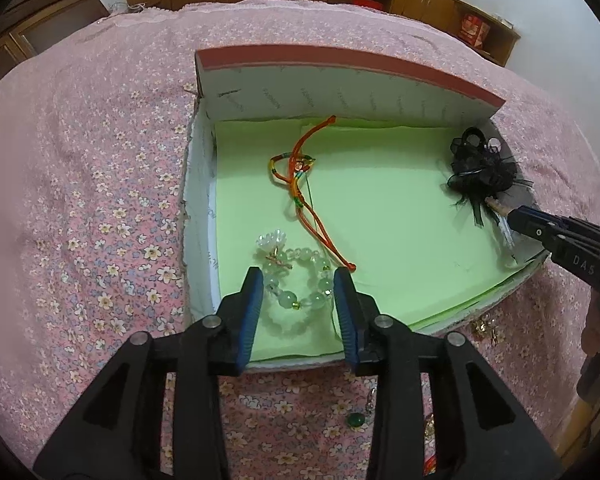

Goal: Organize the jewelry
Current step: 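Withdraw both grippers from the box toward the earrings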

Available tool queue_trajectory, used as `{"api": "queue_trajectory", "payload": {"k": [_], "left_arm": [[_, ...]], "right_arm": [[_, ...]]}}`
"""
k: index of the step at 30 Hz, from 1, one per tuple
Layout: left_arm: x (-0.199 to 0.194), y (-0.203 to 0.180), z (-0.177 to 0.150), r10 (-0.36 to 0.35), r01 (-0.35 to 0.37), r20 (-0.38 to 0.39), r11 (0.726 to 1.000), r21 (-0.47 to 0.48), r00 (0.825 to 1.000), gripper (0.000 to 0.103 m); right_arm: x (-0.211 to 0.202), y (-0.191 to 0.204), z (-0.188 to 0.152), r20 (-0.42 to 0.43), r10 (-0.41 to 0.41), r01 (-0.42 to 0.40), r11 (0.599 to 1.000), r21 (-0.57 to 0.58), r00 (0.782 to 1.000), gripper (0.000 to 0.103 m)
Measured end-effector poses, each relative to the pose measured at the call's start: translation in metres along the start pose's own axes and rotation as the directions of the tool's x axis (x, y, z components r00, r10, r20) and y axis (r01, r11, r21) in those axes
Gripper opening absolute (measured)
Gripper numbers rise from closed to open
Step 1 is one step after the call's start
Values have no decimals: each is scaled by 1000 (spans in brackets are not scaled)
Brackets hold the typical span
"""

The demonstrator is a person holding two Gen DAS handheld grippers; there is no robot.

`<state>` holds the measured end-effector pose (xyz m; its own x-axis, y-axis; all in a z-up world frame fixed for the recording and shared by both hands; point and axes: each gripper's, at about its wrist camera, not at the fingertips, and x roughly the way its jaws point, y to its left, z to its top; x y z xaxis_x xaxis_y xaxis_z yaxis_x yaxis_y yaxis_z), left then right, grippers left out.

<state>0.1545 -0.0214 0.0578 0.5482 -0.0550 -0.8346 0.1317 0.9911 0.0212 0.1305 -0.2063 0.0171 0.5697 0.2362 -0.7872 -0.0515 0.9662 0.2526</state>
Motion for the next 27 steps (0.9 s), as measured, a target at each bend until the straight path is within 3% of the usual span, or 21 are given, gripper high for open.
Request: {"api": "queue_trajectory", "payload": {"k": [7, 15, 27], "left_arm": [[-13, 3, -10, -29, 30, 38, 999, -38, 999, 33], [-50, 3, -24, -33, 36, 119, 999, -22, 992, 33], [-71, 8, -76, -76, 79, 147, 997, -9, 986, 33]], "right_arm": [[-23, 12, -5, 57, 48, -48, 999, 2, 997, 41], [-64, 16, -19, 144, 90, -95, 995, 27, 985, 42], [-111, 12, -52, 215, 101, -122, 989, 86, 971, 43]]}}
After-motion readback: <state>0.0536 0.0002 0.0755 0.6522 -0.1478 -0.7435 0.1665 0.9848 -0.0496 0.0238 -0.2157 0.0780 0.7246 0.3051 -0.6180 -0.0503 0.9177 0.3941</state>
